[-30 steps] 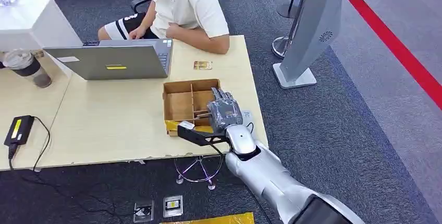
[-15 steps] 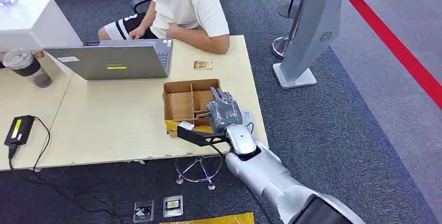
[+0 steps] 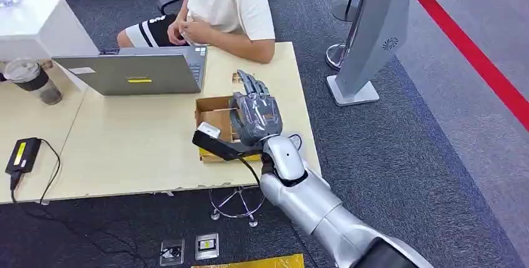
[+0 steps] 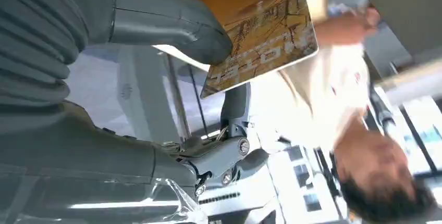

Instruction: Pass the card to the sensor for recognition and then transmit it.

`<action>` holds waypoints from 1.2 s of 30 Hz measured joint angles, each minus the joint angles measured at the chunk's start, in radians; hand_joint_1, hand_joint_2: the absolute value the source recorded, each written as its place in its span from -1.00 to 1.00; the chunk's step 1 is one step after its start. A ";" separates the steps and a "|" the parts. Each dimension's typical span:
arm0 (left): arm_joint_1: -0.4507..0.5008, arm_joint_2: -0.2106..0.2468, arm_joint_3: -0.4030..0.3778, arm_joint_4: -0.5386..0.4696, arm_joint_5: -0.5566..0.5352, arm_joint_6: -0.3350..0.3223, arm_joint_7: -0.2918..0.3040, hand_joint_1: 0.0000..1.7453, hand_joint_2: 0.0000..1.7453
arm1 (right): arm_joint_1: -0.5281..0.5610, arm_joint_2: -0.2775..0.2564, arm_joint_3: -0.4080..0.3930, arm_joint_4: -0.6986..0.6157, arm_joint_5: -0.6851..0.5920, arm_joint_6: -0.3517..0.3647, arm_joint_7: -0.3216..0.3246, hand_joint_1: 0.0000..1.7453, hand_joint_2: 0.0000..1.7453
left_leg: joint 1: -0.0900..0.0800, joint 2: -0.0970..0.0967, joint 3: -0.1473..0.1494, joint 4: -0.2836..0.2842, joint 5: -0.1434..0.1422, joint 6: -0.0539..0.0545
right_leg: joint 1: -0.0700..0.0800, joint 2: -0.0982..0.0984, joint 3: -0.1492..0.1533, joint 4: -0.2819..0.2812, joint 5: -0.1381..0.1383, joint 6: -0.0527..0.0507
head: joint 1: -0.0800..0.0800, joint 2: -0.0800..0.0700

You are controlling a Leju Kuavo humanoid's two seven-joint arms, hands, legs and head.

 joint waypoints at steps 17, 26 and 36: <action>-0.007 0.000 -0.001 0.000 -0.056 0.003 -0.075 -1.00 1.00 | -0.059 -0.056 -0.037 -0.344 0.131 0.048 0.019 1.00 1.00 | 0.000 0.003 0.000 0.000 0.001 -0.001 | 0.000 0.001 0.000 0.001 0.002 -0.001 | 0.000 0.000; -0.014 -0.003 -0.006 0.000 -0.065 -0.007 -0.098 -1.00 1.00 | -0.186 -0.049 -0.042 -0.017 0.202 0.077 0.119 1.00 1.00 | 0.000 -0.001 -0.002 0.000 0.002 -0.001 | 0.000 -0.002 -0.001 0.001 0.002 -0.001 | 0.000 0.000; -0.014 -0.003 -0.007 0.000 -0.056 0.011 -0.091 -1.00 1.00 | -0.239 -0.028 -0.041 0.141 0.252 0.083 0.144 -1.00 1.00 | 0.001 -0.001 -0.002 0.000 0.002 -0.001 | 0.001 -0.001 -0.001 0.001 0.002 -0.001 | 0.001 0.000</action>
